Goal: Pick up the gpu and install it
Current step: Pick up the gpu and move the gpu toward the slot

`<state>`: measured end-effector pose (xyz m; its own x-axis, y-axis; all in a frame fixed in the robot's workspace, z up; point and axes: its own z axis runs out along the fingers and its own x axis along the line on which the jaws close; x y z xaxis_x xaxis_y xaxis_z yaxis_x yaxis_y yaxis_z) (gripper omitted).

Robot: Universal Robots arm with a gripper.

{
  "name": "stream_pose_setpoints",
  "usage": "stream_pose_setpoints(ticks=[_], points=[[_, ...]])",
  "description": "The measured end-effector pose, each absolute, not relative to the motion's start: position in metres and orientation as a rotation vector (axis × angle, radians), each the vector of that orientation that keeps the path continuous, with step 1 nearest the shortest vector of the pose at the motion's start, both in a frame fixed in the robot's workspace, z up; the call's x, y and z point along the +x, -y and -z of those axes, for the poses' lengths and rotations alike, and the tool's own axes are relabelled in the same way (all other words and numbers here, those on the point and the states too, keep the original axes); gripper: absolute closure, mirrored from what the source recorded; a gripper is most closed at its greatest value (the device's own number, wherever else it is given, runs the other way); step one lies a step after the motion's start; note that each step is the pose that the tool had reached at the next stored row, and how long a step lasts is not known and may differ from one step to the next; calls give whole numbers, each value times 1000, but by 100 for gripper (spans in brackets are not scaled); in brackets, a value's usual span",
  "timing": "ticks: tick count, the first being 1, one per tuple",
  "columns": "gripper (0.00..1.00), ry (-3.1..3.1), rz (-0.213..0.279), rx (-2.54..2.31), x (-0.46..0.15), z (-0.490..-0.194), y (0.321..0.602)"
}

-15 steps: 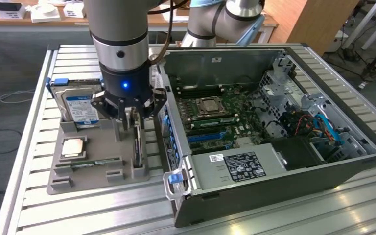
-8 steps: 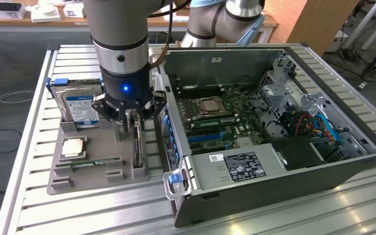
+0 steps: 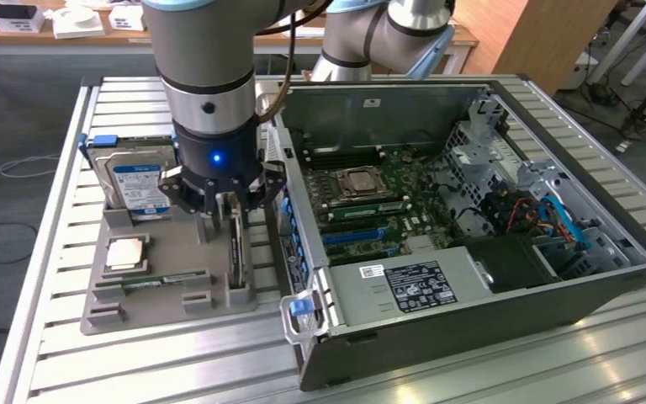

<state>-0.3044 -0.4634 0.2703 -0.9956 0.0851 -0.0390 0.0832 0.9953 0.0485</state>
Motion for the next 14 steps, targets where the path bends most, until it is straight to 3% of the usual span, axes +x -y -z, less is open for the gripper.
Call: stream_pose_setpoints(ticks=[14], points=[[58, -3096, -73, 131, -304, -259, 465]])
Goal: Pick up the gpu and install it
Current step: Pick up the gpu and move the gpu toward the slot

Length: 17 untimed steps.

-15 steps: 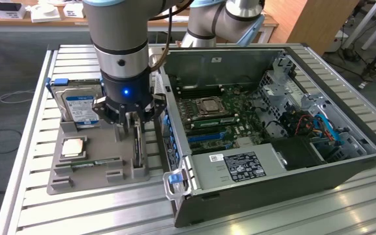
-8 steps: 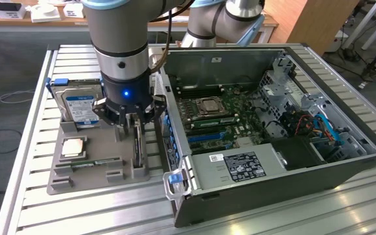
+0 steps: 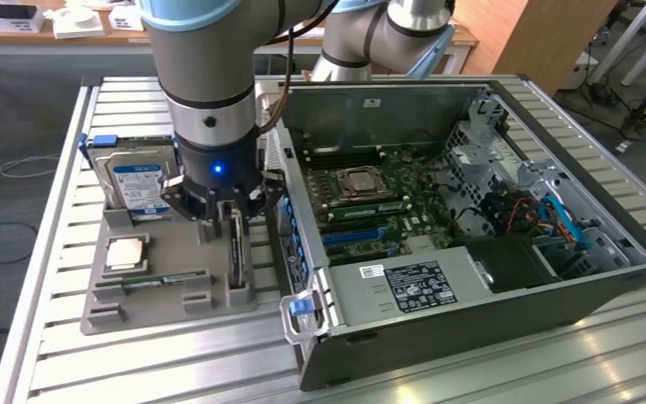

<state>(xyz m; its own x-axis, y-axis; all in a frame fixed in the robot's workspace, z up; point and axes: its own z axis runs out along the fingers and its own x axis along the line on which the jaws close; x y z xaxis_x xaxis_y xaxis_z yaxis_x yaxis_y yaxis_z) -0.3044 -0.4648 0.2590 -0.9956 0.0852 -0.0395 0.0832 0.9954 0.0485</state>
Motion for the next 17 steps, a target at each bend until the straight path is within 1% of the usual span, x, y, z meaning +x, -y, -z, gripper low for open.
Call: stream_pose_setpoints(ticks=[9, 17], points=[[58, -3097, -72, 131, -302, -258, 465], [58, -3096, -73, 131, -301, -252, 465]])
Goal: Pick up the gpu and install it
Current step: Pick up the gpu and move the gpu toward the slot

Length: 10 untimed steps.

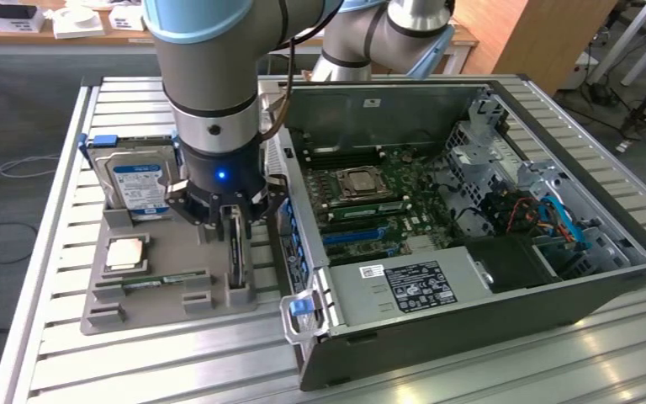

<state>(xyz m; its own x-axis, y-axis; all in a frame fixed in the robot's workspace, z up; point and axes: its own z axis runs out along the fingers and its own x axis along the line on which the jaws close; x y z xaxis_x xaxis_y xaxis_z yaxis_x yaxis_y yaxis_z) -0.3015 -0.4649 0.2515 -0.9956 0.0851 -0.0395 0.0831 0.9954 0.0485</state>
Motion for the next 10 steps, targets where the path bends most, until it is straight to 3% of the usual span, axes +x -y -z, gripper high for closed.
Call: stream_pose_setpoints(ticks=[10], points=[[58, -3096, -73, 131, -301, -247, 465]])
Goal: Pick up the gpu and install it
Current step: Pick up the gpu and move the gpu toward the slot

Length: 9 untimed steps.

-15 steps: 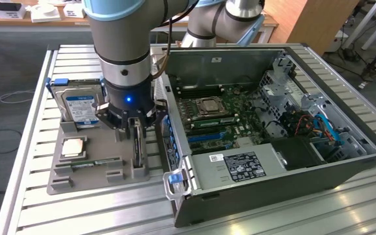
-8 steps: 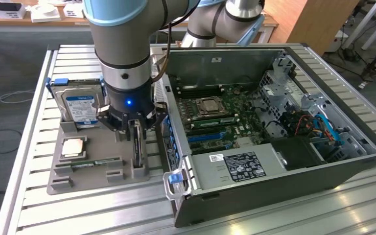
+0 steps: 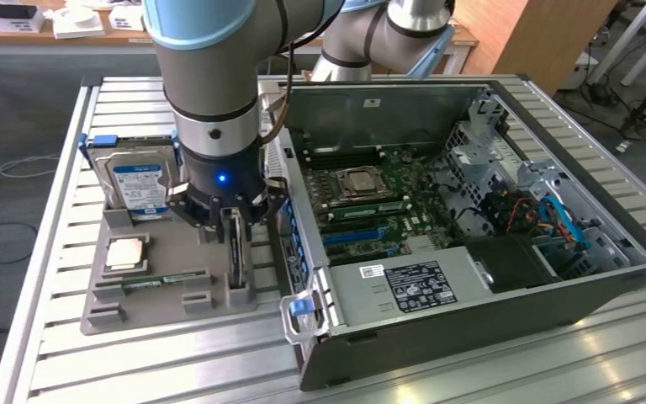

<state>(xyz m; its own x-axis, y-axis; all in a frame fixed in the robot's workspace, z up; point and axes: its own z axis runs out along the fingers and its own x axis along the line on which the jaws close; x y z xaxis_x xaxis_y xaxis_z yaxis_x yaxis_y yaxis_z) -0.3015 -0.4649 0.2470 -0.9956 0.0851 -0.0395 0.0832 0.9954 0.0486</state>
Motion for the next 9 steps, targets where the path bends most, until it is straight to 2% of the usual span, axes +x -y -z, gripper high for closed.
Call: stream_pose_setpoints(ticks=[9], points=[[58, -3097, -72, 131, -301, -243, 465]])
